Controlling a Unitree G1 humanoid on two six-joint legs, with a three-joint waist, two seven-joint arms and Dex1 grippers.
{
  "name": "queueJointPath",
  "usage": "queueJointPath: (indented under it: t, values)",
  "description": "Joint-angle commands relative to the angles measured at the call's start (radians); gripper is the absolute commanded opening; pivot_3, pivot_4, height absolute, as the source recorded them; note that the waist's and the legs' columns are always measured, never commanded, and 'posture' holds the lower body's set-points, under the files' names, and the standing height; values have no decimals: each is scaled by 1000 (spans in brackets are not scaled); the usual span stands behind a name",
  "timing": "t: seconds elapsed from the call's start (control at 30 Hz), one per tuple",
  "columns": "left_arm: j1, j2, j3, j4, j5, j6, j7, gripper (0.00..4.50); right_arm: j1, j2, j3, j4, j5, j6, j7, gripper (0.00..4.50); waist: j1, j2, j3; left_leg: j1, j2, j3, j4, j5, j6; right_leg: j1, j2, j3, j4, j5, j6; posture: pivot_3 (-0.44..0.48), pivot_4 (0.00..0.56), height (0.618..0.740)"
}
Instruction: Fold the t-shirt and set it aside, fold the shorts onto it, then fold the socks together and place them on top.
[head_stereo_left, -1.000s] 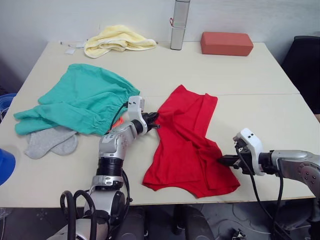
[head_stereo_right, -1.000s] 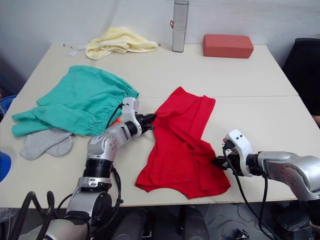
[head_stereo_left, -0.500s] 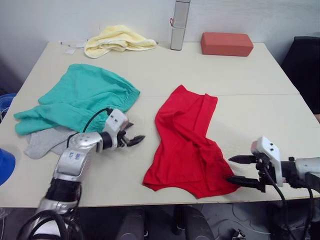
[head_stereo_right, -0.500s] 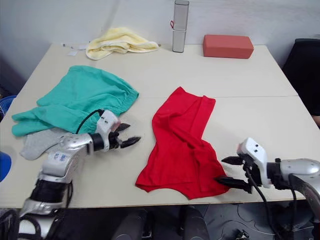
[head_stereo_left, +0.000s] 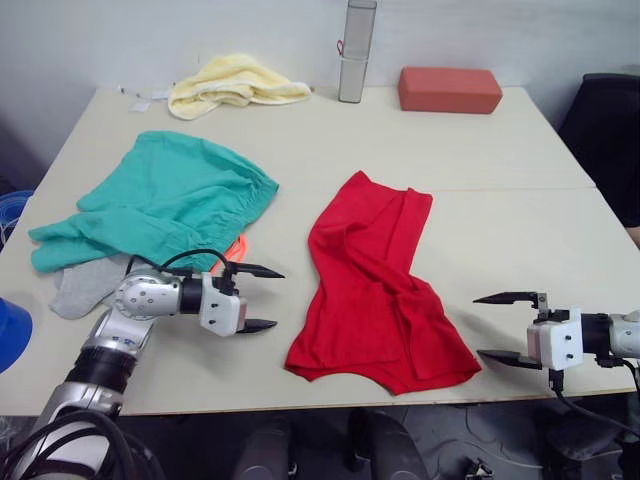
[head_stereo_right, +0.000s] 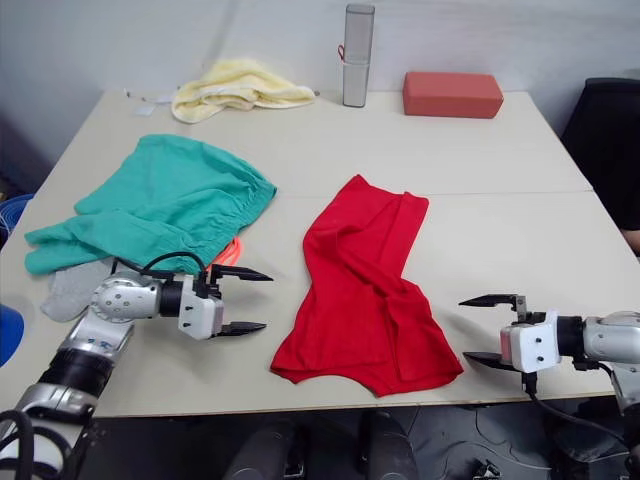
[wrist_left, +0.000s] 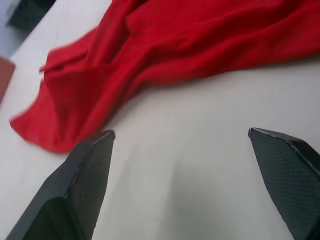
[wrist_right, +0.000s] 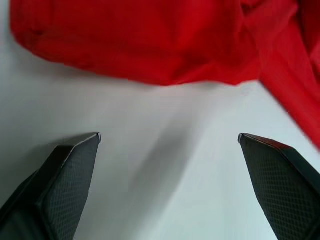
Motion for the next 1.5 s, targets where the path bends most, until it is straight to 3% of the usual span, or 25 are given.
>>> queueJointPath:
  t: [0.03,0.2,0.47,0.87,1.0,1.33,1.4,1.5]
  values:
    - [-25,-37,-50,88,64,-111,37,4486,-56,39,67,84,-61,-100,-31,4500,-5,-1,-1,1,0,0,0,-1,0,1,0,0,0,0,0,0,150,740]
    - [-55,-83,-101,149,105,-160,70,4486,-91,87,131,75,-67,-148,-83,4500,-20,0,-2,11,2,-1,-2,-5,-6,11,0,1,-2,0,0,0,150,740]
    - [-60,-137,-178,124,70,-154,50,4486,-60,130,221,-89,-41,-138,-166,4500,-19,9,-8,11,2,-1,-2,-4,-2,11,0,-1,-3,0,-1,0,150,740]
    - [-18,-151,-249,71,-4,-124,13,4486,-5,123,273,-183,-70,-119,-269,4500,-19,10,-8,10,2,-1,-2,-5,-1,11,0,-1,-4,0,-1,0,150,740]
    - [-5,-151,-275,68,-26,-120,-16,3608,17,119,288,-203,-74,-117,-289,3584,-20,11,-8,10,2,-1,-2,-6,0,11,0,-1,-4,-1,-1,0,150,740]
    - [-12,-143,-300,97,-11,-134,-48,437,27,92,292,-211,-70,-103,-315,0,-20,17,-11,10,2,-1,-2,-7,1,11,0,-1,-5,-1,-1,0,150,740]
    - [-14,-140,-303,101,-15,-132,-55,29,28,85,292,-216,-65,-98,-318,0,-21,18,-12,10,2,-1,-2,-7,1,11,0,-1,-5,-1,-1,0,150,740]
    - [3,-112,-304,73,-64,-116,-95,29,41,63,289,-241,-40,-83,-320,0,-23,19,-13,10,3,-1,-2,-7,1,11,0,-1,-5,-1,-2,0,150,740]
